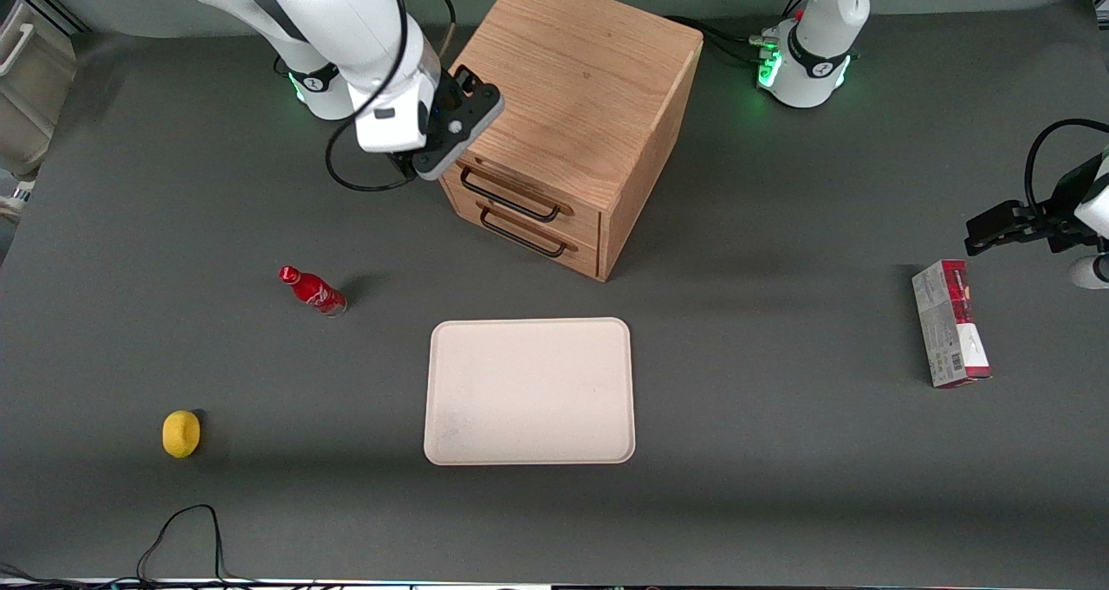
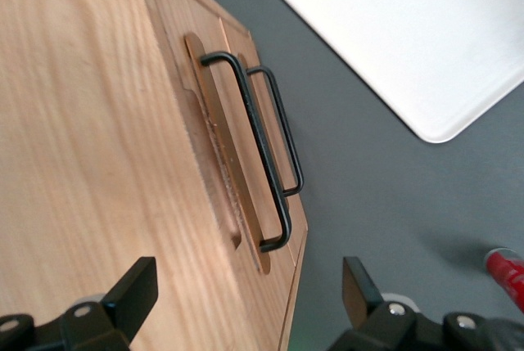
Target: Open upper drawer
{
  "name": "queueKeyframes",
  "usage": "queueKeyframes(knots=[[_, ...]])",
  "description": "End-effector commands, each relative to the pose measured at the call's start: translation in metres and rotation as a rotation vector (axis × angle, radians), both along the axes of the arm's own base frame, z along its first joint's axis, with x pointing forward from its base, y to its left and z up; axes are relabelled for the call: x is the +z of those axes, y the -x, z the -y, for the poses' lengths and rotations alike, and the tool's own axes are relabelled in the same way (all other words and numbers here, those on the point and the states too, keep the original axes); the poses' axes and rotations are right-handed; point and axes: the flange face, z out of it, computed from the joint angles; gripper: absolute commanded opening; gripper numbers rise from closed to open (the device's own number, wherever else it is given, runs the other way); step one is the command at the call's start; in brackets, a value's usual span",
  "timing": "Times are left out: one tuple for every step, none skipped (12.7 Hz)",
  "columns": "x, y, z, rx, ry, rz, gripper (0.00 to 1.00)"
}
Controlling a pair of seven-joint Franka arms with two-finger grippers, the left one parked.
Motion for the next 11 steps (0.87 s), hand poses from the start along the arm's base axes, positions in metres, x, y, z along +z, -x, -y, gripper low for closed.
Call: queueKeyframes(knots=[[-0.049,-0.029,-0.002,0.096,-0.052,-0.059,1.0],[-0.063,-0.03,-0.003,0.098,-0.055,-0.063,1.0],[-0.076,-0.028,-0.004,0.095,-0.057,-0.062,1.0],[-0.085,-0.027,-0.005,0.092,-0.061,-0.056,1.0],[-0.09,-0.027,-0.005,0.091,-0.065,-0.051,1.0],[-0.094,-0.028,-0.005,0.097,-0.067,-0.056,1.0],[-0.098,-0.03,-0.006,0.101,-0.073,-0.057,1.0],[-0.103,-0.029,-0.006,0.103,-0.07,-0.054,1.0],[-0.111,-0.028,-0.006,0.105,-0.063,-0.039,1.0],[-0.117,-0.028,-0.006,0.105,-0.064,-0.032,1.0],[-0.123,-0.031,-0.006,0.109,-0.072,-0.032,1.0]])
